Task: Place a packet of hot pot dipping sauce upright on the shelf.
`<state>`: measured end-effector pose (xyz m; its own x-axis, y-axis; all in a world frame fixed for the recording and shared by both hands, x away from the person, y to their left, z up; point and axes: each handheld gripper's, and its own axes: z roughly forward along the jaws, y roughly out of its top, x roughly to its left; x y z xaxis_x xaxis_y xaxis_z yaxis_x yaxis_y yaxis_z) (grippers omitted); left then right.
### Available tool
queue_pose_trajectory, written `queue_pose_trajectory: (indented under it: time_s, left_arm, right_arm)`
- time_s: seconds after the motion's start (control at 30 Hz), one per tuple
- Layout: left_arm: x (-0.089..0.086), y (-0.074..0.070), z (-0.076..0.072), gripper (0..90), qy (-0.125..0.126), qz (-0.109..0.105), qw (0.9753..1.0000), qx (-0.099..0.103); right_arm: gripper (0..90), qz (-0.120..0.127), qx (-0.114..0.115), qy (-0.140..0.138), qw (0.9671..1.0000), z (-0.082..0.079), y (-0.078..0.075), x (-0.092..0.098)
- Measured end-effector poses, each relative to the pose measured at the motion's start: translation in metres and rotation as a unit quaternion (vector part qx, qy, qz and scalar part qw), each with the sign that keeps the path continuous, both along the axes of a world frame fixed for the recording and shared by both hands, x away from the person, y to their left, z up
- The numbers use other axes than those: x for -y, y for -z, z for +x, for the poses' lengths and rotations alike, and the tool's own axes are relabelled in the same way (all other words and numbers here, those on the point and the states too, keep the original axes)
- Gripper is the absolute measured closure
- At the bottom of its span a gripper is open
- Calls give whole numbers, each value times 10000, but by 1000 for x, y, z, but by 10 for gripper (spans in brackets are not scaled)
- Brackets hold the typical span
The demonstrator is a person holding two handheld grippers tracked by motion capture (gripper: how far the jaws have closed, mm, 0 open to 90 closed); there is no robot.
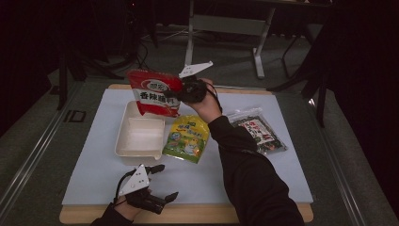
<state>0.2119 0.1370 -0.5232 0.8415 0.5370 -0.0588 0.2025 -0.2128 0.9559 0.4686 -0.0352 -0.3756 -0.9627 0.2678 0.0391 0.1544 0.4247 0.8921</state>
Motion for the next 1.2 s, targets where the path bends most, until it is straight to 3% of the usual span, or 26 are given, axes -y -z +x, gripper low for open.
queue_pose_trajectory:
  time_s: [0.33,0.6,0.87,1.2]
  left_arm:
    - [-3,0,0,29,-20,-70,10000,-8]
    - [-4,-1,-2,29,-16,-67,10000,-2]
    - [-4,0,-3,29,11,-36,10000,12]
    - [-3,0,-2,29,35,-33,10000,-14]
  right_arm:
    - [900,70,-144,-118,9998,18,17,-25]
    - [900,-107,-120,-79,9998,32,39,-49]
    - [900,-43,-299,-8,9995,37,55,-58]
    - [898,-24,-438,130,9990,34,61,-62]
